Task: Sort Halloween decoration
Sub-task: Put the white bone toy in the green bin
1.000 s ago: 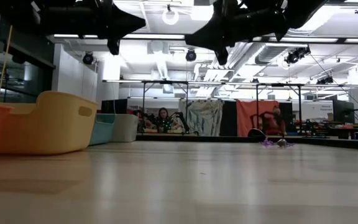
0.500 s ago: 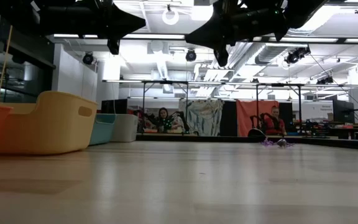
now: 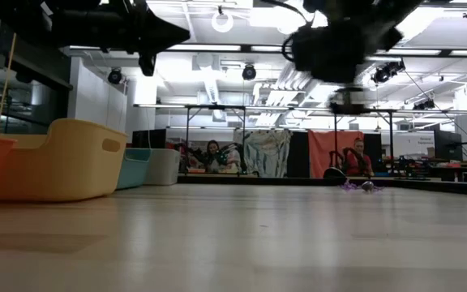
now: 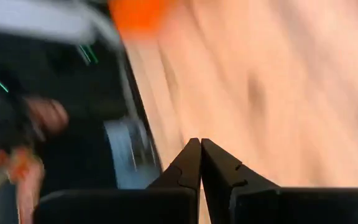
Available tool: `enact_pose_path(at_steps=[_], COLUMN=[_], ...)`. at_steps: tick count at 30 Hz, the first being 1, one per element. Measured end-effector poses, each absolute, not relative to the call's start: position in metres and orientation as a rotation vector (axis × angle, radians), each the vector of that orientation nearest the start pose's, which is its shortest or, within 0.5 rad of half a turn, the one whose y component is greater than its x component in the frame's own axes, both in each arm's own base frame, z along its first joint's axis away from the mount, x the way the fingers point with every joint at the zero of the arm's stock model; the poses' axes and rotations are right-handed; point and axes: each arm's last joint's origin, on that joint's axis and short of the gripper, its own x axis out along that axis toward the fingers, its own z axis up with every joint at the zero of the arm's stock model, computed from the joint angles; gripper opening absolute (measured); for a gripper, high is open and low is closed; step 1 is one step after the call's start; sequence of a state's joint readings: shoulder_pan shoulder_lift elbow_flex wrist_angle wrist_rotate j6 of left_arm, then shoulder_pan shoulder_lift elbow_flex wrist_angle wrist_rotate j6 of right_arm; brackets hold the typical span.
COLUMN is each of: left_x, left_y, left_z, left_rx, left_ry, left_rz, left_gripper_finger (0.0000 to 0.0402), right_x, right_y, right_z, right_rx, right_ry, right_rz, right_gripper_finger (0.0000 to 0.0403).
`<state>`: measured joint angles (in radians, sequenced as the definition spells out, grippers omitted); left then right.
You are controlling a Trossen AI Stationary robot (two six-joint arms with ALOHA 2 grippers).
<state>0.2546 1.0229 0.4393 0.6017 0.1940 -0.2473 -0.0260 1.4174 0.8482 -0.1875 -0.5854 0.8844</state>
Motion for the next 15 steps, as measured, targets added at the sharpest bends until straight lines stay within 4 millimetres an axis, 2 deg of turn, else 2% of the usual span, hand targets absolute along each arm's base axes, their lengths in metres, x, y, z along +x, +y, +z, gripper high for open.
enact_pose_path(at_steps=[4,8,11,15], left_x=[0.211,0.211,0.211,0.211], left_y=[0.049,0.049,0.049,0.049], left_z=[0.245,0.245,0.245,0.245], left_rx=[-0.265,-0.257,-0.257,-0.256], left_ry=[-0.021,-0.02,-0.02,-0.019], left_rz=[0.058,0.058,0.058,0.058], left_gripper_finger=[0.0,0.0,0.0,0.0], right_x=[0.263,0.24,0.225,0.21], right_y=[0.069,0.121,0.149,0.169], right_z=[0.207,0.205,0.205,0.204], right_rx=[1.044,1.063,1.135,1.229], right_ry=[1.25,1.409,1.503,1.58], right_rz=[0.167,0.119,0.061,-0.067], right_gripper_finger=[0.0007,0.0007,0.0007,0.0007])
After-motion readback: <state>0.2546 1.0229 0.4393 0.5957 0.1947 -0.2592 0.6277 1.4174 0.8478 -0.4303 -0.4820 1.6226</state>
